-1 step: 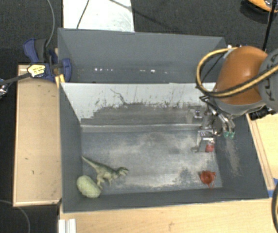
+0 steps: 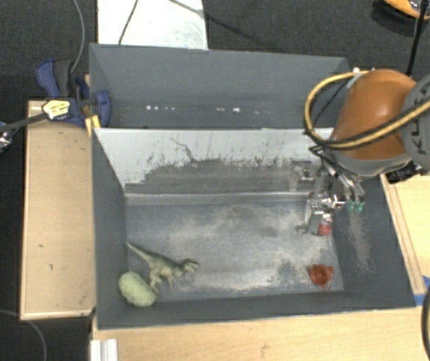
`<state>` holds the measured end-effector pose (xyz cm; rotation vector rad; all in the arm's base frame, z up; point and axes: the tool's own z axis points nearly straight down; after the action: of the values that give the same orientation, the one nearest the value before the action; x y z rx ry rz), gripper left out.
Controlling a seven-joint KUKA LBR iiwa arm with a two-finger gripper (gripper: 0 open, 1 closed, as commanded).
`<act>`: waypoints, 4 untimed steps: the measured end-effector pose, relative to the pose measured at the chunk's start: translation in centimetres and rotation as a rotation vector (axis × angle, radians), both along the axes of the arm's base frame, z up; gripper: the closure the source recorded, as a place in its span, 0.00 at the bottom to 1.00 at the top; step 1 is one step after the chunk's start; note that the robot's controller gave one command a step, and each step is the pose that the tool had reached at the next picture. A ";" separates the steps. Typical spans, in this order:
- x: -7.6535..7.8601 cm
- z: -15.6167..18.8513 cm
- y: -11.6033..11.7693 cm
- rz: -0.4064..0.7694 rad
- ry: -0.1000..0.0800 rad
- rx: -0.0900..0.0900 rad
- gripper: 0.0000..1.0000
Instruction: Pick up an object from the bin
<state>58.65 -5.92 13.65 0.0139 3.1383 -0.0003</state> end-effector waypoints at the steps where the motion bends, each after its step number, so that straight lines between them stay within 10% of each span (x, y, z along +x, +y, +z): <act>1: 0.1 -4.7 -6.2 0.109 0.003 0.001 0.00; 4: -4.9 -6.2 -9.0 -0.004 -0.002 0.001 0.00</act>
Offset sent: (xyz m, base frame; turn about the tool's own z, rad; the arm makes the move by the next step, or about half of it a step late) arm -0.0022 -0.0849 -0.0185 -0.1163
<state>53.74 -14.93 7.49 0.0206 3.1359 0.0015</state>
